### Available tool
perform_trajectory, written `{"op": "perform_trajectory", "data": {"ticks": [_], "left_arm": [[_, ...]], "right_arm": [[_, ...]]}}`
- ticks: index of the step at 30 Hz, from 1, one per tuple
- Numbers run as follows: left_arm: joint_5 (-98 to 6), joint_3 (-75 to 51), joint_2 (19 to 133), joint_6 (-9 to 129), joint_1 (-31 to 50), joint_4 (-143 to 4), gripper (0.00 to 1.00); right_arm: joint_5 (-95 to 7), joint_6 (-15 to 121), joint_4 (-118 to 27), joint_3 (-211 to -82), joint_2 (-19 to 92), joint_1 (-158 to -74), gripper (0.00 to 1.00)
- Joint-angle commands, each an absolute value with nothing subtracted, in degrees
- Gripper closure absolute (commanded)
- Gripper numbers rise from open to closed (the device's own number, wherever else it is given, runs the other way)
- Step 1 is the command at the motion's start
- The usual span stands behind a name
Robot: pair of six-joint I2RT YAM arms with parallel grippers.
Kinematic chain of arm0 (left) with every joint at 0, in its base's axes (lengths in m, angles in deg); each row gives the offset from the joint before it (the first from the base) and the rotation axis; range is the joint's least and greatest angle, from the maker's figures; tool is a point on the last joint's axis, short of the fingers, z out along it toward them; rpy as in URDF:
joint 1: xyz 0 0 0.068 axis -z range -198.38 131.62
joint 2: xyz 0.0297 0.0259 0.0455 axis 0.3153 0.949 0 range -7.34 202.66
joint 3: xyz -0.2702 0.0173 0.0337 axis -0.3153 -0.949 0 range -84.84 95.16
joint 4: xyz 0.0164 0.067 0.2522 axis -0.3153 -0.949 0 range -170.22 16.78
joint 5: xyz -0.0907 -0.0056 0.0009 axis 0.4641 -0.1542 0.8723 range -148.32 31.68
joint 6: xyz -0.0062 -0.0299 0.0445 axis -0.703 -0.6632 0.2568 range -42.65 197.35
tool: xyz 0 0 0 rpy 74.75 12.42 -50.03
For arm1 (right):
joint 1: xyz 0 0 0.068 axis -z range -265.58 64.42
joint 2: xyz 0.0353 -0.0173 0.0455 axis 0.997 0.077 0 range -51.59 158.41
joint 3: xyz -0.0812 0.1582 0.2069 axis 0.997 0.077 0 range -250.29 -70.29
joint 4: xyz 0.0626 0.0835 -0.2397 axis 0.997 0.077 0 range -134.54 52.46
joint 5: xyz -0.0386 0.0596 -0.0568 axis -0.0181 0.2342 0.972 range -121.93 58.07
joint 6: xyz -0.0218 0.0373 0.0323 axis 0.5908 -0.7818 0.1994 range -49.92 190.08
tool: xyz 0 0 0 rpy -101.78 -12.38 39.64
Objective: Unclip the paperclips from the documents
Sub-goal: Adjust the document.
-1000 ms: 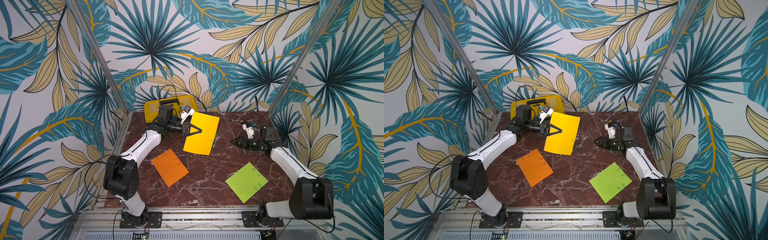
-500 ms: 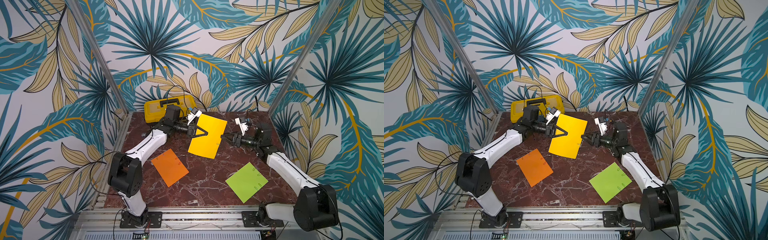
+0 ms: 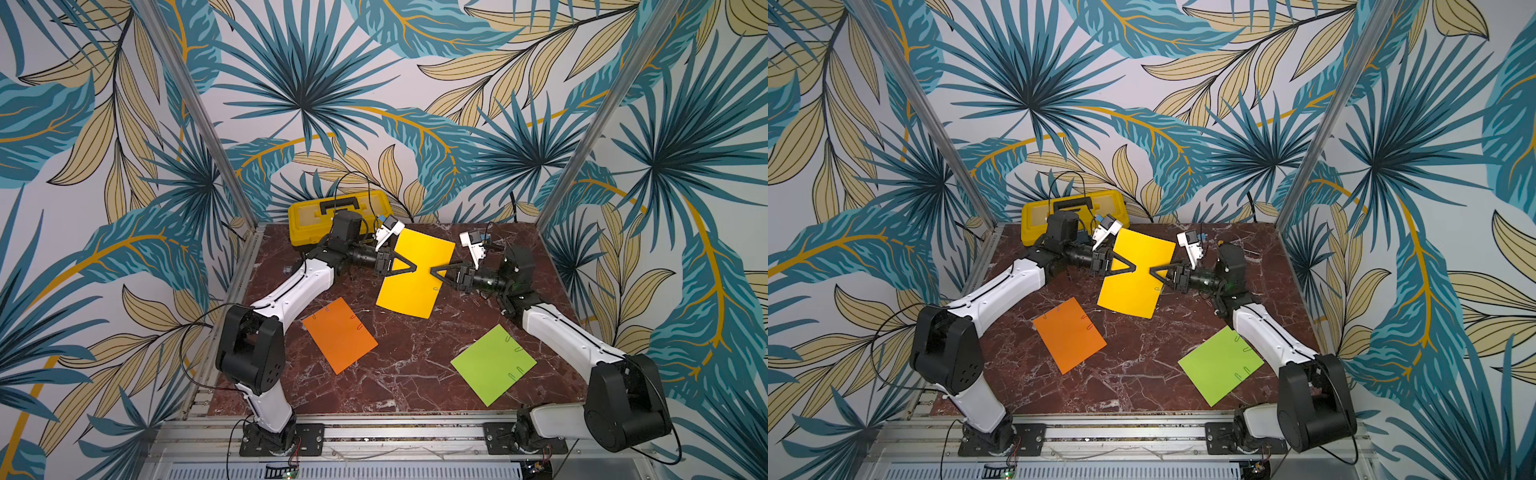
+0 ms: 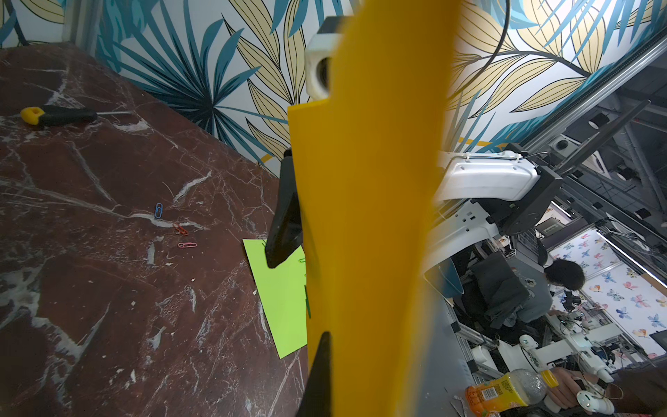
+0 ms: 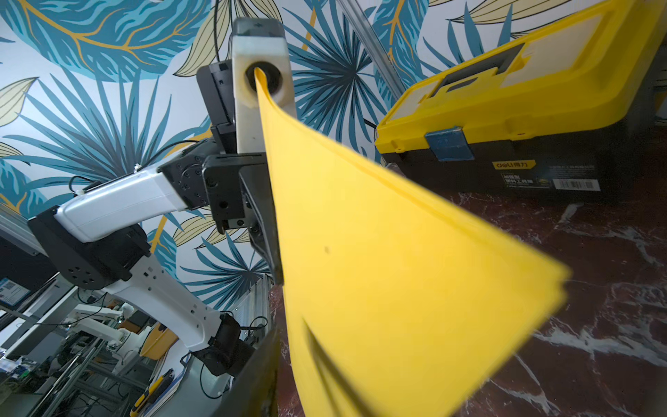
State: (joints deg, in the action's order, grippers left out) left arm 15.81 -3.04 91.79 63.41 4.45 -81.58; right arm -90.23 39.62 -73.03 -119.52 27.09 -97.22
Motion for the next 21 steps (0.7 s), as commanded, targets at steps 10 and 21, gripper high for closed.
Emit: {"op": "perform_trajectory", "data": {"ticks": [10, 21], "left_arm": [[14.20, -3.09, 90.67, 63.81, 3.94, -80.70, 1.00], [13.79, -4.42, 89.66, 62.67, 2.87, -80.78, 0.83]], "right_arm": [[-92.26, 37.65, -76.02, -117.99, 28.06, -97.43, 0.93], [-89.73, 37.27, -76.38, -118.97, 27.92, -97.10, 1.00]]}}
